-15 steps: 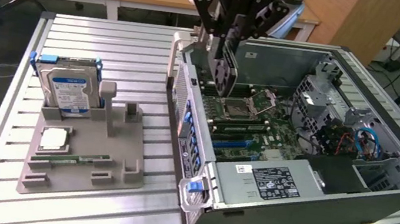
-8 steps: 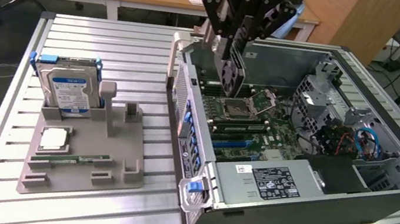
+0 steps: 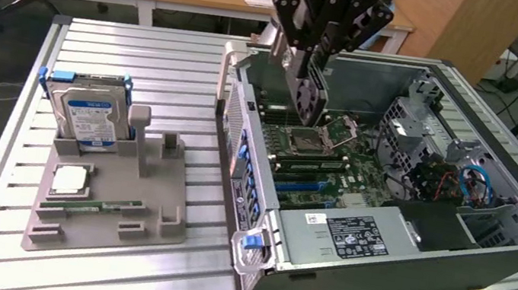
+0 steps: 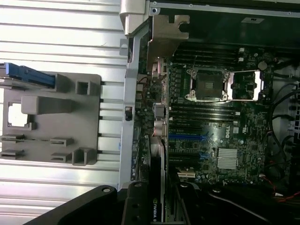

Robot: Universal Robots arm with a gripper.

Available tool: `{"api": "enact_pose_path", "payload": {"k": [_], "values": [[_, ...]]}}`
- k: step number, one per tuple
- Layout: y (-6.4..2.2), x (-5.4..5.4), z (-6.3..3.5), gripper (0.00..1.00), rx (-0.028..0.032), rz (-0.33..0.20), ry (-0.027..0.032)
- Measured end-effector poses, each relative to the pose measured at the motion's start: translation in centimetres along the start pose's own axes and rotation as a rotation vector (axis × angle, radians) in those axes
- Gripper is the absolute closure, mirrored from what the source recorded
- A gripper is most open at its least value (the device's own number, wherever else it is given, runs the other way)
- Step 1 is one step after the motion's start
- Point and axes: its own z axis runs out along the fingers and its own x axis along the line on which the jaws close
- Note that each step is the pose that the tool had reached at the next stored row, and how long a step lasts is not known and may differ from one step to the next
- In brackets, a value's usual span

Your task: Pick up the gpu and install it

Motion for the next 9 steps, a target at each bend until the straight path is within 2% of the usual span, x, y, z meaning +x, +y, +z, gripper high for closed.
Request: {"api": "enact_pose_path", "payload": {"k": [9], "values": [[-0.04,-1.3,0.0,0.74,0.0,-0.008,0.0003]]}}
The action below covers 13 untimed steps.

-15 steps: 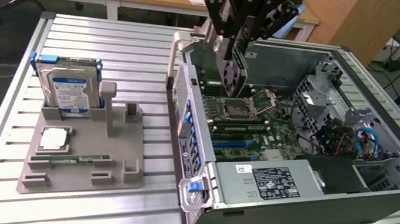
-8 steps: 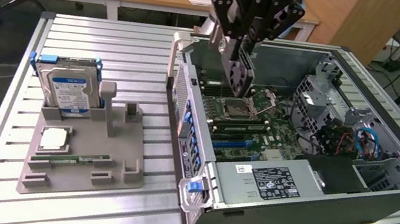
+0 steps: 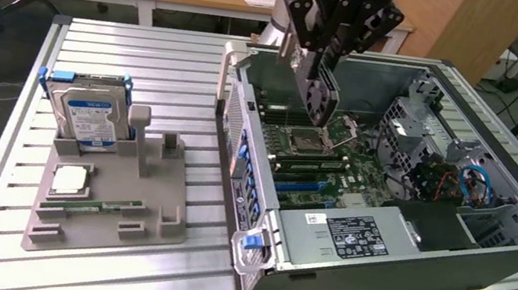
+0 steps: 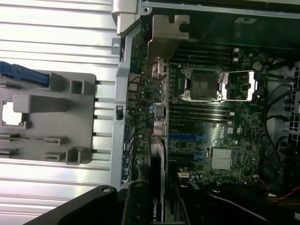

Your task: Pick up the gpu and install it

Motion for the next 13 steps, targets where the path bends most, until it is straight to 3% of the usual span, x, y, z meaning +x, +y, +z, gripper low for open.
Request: {"api": "enact_pose_path", "payload": {"k": [13], "values": [[-0.08,-1.9,0.0,0.74,0.0001,-0.011,0.0004]]}}
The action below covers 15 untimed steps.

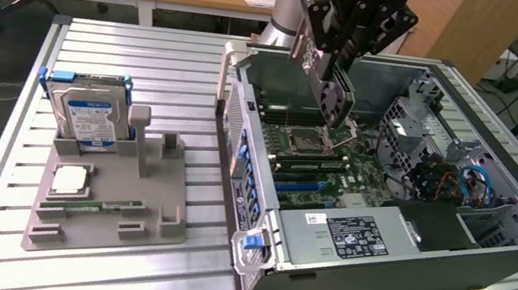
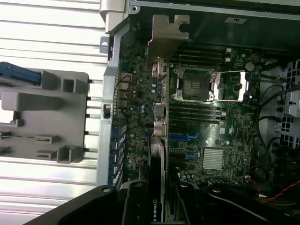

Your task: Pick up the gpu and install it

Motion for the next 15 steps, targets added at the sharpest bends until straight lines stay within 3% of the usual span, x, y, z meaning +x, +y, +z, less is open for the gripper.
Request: {"api": "enact_pose_path", "payload": {"k": [15], "values": [[-0.12,-2.4,-0.01,0.74,0.0,-0.007,0.0003]]}}
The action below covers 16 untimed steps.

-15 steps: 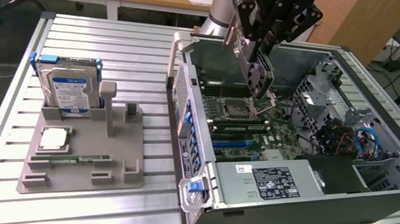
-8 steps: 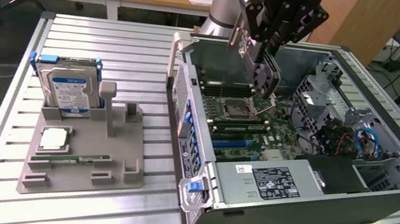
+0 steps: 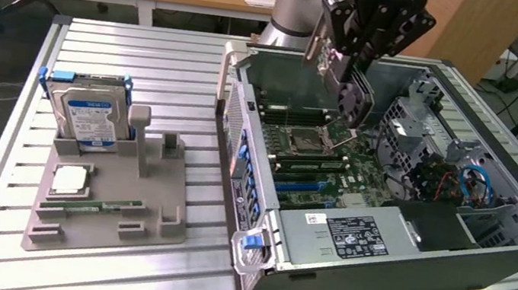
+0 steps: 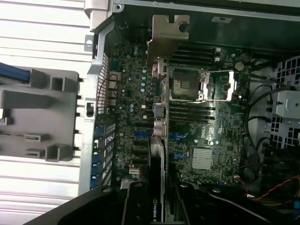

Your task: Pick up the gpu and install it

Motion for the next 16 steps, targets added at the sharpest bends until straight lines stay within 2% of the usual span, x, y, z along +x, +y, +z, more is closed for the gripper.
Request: {"api": "enact_pose_path", "payload": {"k": [7,16], "values": [[-0.07,-1.11,-0.01,0.74,0.0001,-0.003,0.0001],[-0.07,-1.16,-0.01,0.74,0.0001,-0.003,0.0001]]}}
